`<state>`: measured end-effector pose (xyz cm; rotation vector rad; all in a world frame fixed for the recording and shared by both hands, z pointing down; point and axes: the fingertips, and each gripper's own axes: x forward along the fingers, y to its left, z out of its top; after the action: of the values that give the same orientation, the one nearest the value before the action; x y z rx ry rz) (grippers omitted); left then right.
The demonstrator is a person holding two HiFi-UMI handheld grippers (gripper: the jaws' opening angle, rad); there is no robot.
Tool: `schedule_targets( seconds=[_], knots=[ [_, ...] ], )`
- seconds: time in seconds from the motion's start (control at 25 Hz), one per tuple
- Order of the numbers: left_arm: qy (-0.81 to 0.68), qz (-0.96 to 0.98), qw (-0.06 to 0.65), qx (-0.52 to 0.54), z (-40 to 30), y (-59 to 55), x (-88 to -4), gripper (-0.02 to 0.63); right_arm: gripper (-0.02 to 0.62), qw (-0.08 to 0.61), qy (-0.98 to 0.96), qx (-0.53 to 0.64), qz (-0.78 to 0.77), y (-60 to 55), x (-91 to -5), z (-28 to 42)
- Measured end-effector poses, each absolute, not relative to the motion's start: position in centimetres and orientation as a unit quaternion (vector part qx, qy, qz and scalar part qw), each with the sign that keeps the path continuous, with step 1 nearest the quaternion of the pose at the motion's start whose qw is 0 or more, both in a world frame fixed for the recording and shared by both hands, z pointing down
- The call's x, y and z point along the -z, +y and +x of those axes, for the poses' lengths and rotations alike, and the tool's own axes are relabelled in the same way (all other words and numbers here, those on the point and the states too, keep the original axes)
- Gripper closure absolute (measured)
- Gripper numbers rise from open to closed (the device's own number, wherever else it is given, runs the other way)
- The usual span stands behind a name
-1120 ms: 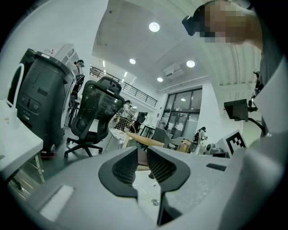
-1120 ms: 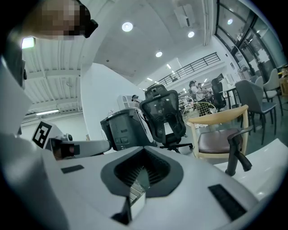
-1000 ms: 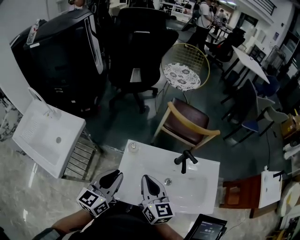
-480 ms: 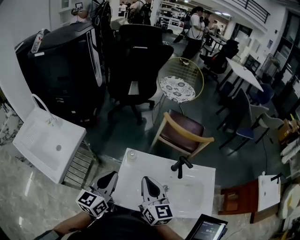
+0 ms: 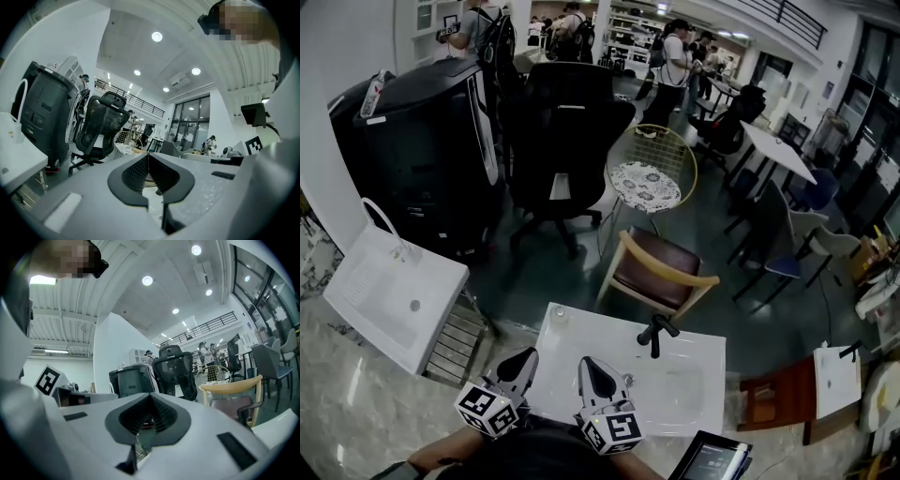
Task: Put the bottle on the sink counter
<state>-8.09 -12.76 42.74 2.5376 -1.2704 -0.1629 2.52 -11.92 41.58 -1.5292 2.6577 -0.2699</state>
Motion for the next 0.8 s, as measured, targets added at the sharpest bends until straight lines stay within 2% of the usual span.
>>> schedule_targets(
  seconds=[0.8],
  knots=[
    [-0.416, 0.891, 0.173, 0.052, -6.7, -13.0, -44.5, 0.603, 0.600, 0.013, 0.851, 0.075, -0.520, -11.3, -42.2, 3.4]
  ],
)
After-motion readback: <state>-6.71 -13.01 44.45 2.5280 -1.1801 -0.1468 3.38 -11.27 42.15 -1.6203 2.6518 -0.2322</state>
